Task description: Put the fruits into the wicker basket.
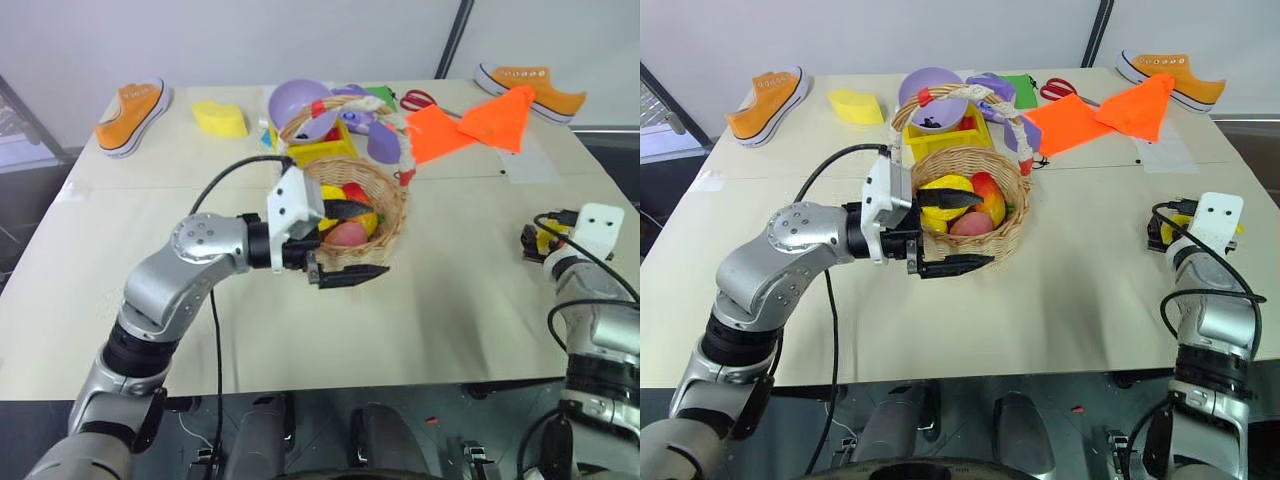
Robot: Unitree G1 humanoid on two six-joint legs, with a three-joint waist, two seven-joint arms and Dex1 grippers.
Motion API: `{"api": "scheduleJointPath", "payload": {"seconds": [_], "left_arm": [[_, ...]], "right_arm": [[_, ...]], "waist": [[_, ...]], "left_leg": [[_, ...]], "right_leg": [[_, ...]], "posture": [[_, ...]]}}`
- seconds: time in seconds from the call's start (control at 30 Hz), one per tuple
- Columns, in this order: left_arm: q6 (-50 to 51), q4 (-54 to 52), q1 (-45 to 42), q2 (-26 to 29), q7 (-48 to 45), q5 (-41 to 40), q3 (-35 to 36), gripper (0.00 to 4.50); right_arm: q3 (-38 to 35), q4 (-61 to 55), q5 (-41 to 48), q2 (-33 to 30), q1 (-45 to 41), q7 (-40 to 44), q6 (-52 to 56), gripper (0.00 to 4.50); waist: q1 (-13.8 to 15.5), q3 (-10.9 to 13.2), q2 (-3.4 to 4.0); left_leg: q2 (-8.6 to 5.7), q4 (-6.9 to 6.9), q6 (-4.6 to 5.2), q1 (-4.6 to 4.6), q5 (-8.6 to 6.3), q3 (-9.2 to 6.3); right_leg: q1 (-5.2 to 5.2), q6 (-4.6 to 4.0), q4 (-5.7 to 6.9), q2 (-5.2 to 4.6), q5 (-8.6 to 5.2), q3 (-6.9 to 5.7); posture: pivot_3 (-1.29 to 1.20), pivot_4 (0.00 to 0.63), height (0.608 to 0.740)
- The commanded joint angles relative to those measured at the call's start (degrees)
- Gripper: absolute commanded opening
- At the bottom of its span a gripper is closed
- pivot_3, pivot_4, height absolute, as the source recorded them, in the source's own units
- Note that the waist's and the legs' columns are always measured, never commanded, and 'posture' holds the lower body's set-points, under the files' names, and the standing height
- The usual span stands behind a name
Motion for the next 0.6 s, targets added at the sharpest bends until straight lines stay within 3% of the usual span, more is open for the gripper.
{"api": "scheduleJointPath", "payload": {"seconds": [0.03,0.13,0.3,0.5,0.6], "left_arm": [[0.6,-2.7,-0.3,0.4,1.3,0.2,0.2,4.43],[1.1,-2.2,-1.2,0.7,1.8,0.7,0.2,4.50],[2.1,-2.4,-1.3,1.1,3.0,-0.1,1.6,4.50],[0.6,0.5,3.3,6.0,3.2,0.7,8.5,4.50],[-1.4,4.4,7.6,10.2,1.7,0.7,14.7,4.50]], "right_arm": [[-2.0,5.8,0.4,-0.2,-3.7,-1.0,-3.0,4.50],[-2.8,8.5,1.0,-0.2,-4.8,-1.2,-3.8,3.66],[-1.7,5.5,0.7,-0.7,-3.4,-0.6,-3.4,1.05],[2.1,-16.6,-0.4,-6.0,8.2,7.6,0.6,1.05],[0.9,-31.2,6.3,-9.7,17.9,20.5,-0.1,1.05]], "waist": [[0.0,0.0,0.00],[0.0,0.0,0.00],[0.0,0.0,0.01],[-0.1,0.0,0.25],[-0.2,0.0,0.27]], "left_leg": [[0.00,0.00,0.00,0.00,0.00,0.00],[0.00,0.00,0.00,0.00,0.00,0.01],[0.00,0.00,0.01,0.00,0.00,0.01],[0.03,-0.09,0.01,-0.01,0.00,0.01],[0.03,-0.09,0.02,-0.01,-0.01,0.01]], "right_leg": [[0.00,0.00,0.00,0.00,0.00,0.00],[0.00,0.00,0.00,0.01,0.00,0.01],[0.00,0.00,0.00,0.01,0.00,0.03],[-0.08,0.01,0.02,0.03,-0.01,0.05],[-0.09,0.01,0.01,0.03,-0.02,0.06]], "posture": [[0.00,0.150,0.738],[0.00,0.150,0.738],[0.00,0.150,0.738],[0.00,0.150,0.738],[0.00,0.150,0.738]]}}
